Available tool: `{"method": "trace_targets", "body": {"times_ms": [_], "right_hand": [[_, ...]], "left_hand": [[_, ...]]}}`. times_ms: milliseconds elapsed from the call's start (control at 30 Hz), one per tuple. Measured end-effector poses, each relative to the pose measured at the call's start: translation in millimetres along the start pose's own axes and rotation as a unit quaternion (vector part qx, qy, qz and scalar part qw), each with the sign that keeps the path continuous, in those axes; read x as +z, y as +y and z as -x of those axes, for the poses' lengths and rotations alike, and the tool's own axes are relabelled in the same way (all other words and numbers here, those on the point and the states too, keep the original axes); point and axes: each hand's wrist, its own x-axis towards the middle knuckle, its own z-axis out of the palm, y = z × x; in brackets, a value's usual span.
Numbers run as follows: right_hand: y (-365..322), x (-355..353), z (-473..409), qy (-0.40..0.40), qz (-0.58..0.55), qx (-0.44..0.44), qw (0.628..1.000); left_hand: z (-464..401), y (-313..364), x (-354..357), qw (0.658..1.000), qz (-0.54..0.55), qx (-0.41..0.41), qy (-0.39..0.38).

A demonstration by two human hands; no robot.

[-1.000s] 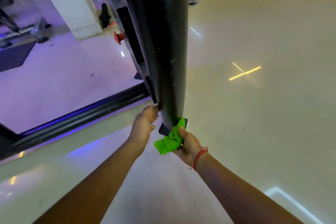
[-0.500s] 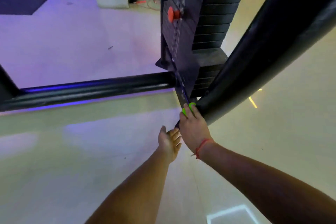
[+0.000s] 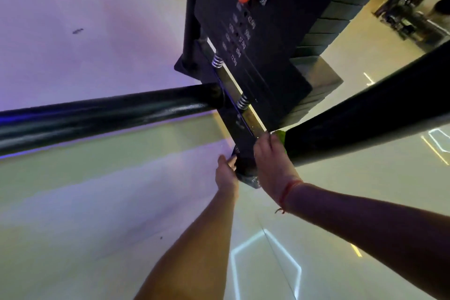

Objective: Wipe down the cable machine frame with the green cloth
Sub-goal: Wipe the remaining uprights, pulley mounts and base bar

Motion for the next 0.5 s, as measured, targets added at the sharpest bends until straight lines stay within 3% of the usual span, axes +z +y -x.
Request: {"method": "trace_targets", "body": {"times_ms": [100, 200, 367, 500], "right_hand": [[-9.0, 1.2, -19.9, -0.024, -0.003, -0.055, 0.998], [-1.7, -5.6, -33.4, -0.054, -0.061, -0.046, 0.996], [6.9, 0.6, 7.5, -0.018, 0.001, -0.003, 1.000], [-9.9, 3.5, 2.3, 0.002, 0.021, -0.049, 0.999]], "left_hand": [[-7.1, 5.0, 0.1, 0.998, -0.004, -0.003, -0.058], [-5.4, 8.1, 0.2, 0.998, -0.006, -0.012, -0.061], [16.5, 12.2, 11.8, 0.996, -0.007, -0.006, -0.086], [33.1, 14.4, 20.5, 0.997, -0.021, -0.005, -0.070]]}}
